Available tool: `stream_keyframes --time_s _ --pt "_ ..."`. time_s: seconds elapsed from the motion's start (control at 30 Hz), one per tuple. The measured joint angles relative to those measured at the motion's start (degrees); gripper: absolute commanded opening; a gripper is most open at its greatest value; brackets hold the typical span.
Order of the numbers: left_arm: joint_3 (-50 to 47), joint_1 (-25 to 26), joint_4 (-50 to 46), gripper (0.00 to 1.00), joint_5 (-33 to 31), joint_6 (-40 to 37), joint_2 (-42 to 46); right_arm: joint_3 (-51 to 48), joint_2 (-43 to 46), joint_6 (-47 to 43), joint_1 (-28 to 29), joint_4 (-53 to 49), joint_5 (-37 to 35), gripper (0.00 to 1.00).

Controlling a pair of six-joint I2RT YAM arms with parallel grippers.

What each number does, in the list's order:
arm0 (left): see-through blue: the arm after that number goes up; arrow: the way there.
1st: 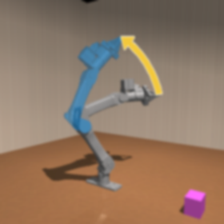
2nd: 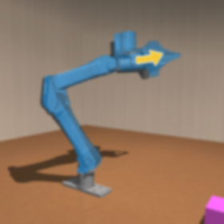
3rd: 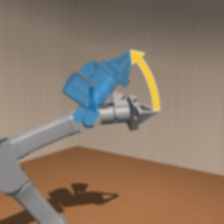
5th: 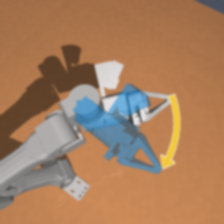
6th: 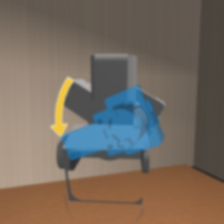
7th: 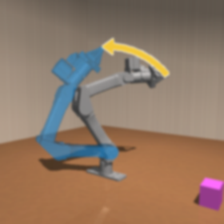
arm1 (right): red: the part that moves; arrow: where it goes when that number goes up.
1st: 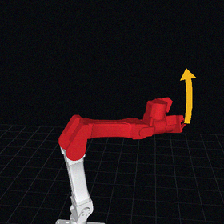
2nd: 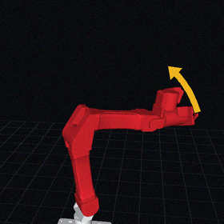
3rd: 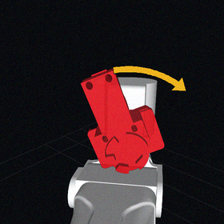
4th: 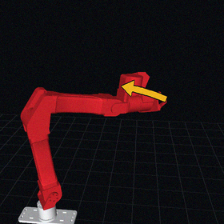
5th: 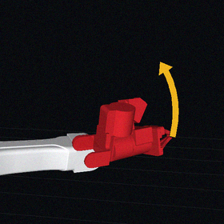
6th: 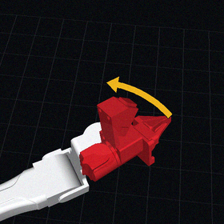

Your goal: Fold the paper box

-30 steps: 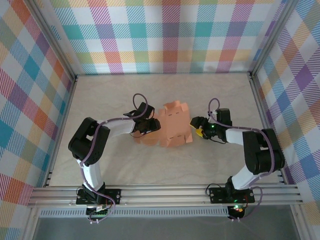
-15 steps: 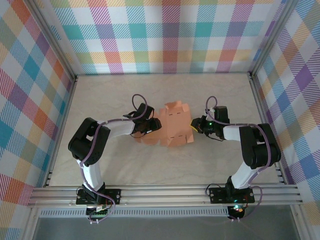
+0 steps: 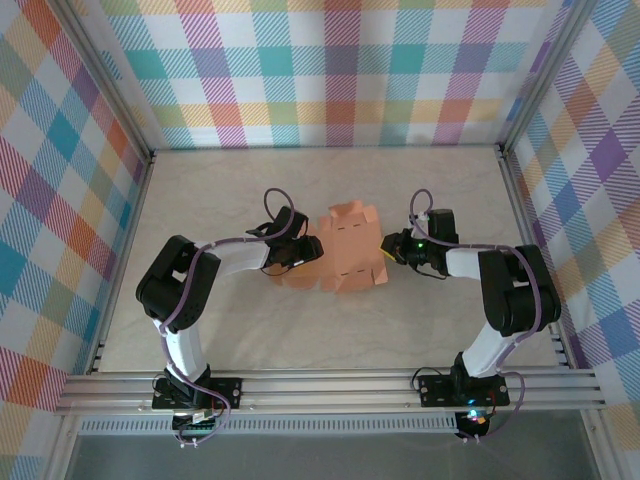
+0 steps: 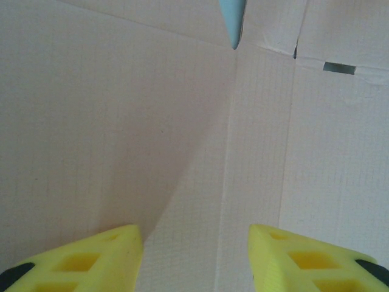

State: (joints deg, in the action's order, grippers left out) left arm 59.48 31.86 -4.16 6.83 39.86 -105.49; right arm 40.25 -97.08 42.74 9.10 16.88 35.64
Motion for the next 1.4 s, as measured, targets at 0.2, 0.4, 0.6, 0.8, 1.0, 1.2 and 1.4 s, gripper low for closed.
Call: stream_keyframes --time_s 0.2,0.4,0.6,0.8,1.0,1.2,1.4 --pt "0.0 0.0 0.1 0.53 0.0 0.0 0.0 0.0 -0.4 -0.3 0.0 0.0 0.0 0.0" --pt "-1.9 0.0 1.7 0.79 1.1 -0.3 2.4 1.8 -0.4 -4.6 0.3 -5.0 -1.7 0.0" --pt "-1.9 0.0 -3.1 1.0 -1.4 -1.7 10.2 8.6 1.5 -14.9 2.1 -19.8 -10.3 0.0" --pt "0.7 -0.1 -5.2 1.0 -3.2 -3.1 13.9 17.7 2.3 -25.4 5.9 -33.9 -24.4 0.0" --pt "0.7 -0.8 -6.7 1.0 -3.3 -3.3 13.9 26.2 -1.0 -32.9 13.6 -44.2 -43.4 0.0" --pt "-0.3 -2.0 -6.7 1.0 -3.5 -3.2 14.5 31.8 -8.9 -34.7 20.6 -49.9 -61.3 0.0" --pt "-1.3 -2.4 -7.8 1.0 -4.5 -3.2 16.2 37.4 -16.2 -32.7 25.3 -55.6 -76.1 0.0"
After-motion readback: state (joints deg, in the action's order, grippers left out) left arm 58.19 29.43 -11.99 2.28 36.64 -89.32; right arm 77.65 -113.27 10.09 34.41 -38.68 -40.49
